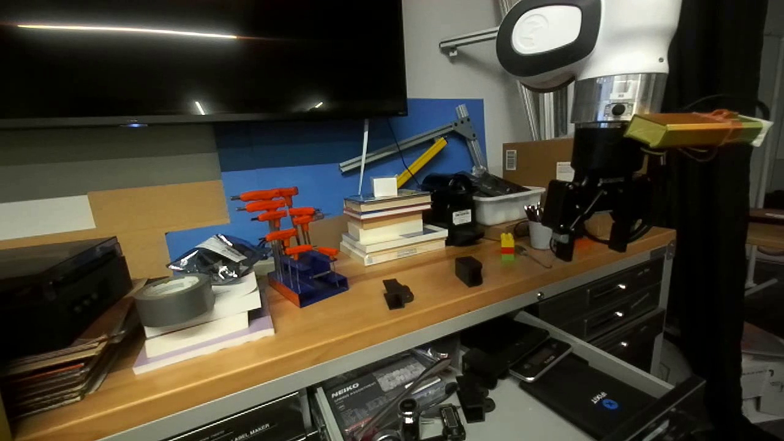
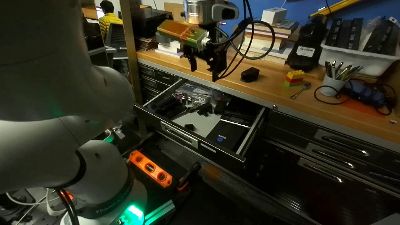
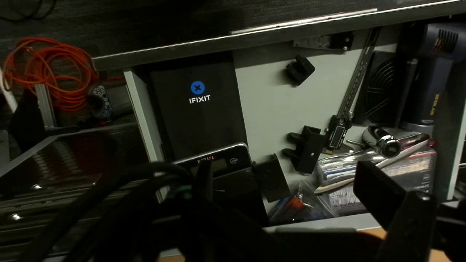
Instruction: Open the topmost middle drawer, remove two black objects from the drawer and put them on the tabletop
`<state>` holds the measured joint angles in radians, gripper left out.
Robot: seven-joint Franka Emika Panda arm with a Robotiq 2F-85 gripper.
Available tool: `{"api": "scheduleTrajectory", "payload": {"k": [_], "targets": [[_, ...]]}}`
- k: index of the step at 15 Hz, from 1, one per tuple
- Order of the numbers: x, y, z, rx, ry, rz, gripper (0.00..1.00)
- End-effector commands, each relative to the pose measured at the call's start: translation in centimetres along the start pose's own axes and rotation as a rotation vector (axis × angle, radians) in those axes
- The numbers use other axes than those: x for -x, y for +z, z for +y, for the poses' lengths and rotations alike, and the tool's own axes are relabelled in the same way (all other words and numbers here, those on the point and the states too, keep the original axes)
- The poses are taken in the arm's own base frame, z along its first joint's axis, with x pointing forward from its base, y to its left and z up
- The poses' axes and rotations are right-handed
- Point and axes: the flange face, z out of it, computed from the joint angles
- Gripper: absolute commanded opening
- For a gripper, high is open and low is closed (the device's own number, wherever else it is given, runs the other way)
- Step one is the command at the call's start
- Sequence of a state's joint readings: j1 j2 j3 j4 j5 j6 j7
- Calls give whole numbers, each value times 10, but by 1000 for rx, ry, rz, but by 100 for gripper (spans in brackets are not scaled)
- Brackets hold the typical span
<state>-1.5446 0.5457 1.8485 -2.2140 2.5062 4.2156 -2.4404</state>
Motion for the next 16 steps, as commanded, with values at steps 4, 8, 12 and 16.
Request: {"api": "scheduleTrajectory", "payload": {"k": [4,8,12,16], "targets": [[36,-12,-9,57,27,4,100],[44,-10,-6,67,36,-3,100],[41,-5,-2,48,36,1,100],[42,-4,1,51,43,-1,100]]}}
